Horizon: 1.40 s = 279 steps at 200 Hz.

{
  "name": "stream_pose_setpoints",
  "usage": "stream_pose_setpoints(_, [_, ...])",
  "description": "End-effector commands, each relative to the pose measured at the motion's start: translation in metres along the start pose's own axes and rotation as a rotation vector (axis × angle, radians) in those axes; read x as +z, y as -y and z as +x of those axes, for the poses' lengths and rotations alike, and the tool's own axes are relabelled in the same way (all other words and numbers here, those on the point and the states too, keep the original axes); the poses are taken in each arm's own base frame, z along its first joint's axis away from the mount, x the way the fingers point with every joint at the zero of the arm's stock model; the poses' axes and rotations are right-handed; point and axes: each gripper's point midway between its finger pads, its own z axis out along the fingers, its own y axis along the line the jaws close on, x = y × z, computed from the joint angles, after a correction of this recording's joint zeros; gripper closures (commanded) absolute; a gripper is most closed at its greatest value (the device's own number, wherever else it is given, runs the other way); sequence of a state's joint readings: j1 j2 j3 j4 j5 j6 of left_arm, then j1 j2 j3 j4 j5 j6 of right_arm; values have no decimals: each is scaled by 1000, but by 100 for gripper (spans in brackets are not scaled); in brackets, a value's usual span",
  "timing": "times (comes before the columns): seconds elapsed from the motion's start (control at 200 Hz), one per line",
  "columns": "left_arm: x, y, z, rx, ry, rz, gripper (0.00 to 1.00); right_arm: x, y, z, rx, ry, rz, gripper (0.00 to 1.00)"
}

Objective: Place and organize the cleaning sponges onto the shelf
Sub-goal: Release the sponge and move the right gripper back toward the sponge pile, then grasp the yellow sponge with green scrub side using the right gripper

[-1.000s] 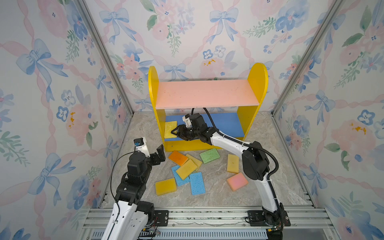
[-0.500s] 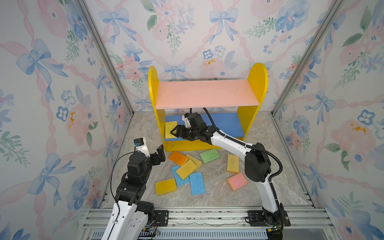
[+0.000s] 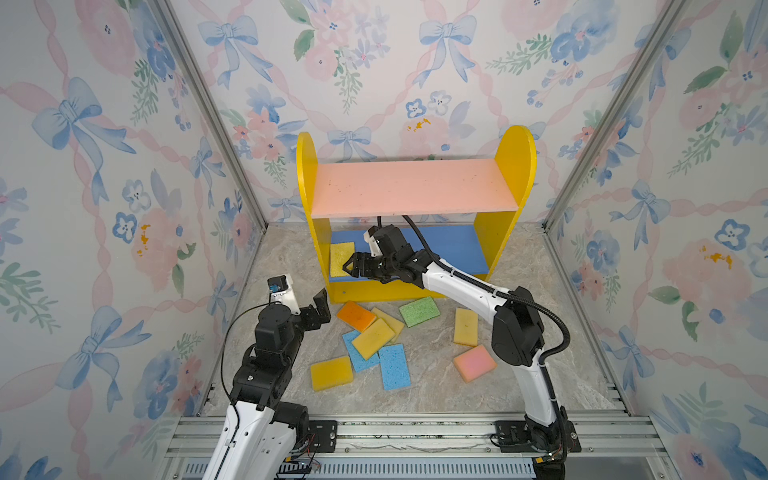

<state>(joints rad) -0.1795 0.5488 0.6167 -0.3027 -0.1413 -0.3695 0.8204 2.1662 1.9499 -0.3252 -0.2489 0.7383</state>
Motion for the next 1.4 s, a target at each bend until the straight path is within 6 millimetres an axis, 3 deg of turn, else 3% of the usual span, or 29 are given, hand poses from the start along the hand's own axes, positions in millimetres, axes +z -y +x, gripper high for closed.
stream_pose_setpoints(0.0, [2, -3, 7, 14, -15, -3, 2, -25, -3, 8, -20, -12, 38, 20])
stream_pose_setpoints(0.135, [2, -3, 7, 14, -16, -4, 2, -50, -8, 12, -23, 22, 33, 19])
stream_pose_setpoints(0.265, [3, -3, 9, 16, -23, -4, 2, -77, -2, 34, 4, 40, 35, 18])
stream_pose_setpoints(0.405, [6, 0, 11, 20, -36, 16, 2, -104, 25, 71, 54, 33, 85, 17])
stream_pose_setpoints(0.525, [9, 14, 15, 29, -55, 95, 2, -138, 41, 90, 99, 58, 101, 17])
stream_pose_setpoints(0.64, [15, 29, 25, 36, -100, 179, 2, -151, 63, 117, 129, 16, 146, 18])
stream_pose_setpoints(0.77, [22, 44, 39, 38, -164, 267, 2, -147, 78, 149, 207, -32, 126, 19])
stream_pose_setpoints(1.005, [32, 51, 56, 36, -243, 308, 2, -107, 62, 189, 261, -96, 10, 25])
stream_pose_setpoints(1.135, [31, 51, 56, 37, -244, 309, 2, -86, 57, 199, 278, -120, -15, 29])
stream_pose_setpoints(1.39, [31, 52, 57, 40, -244, 310, 2, -59, 70, 210, 308, -141, 4, 33])
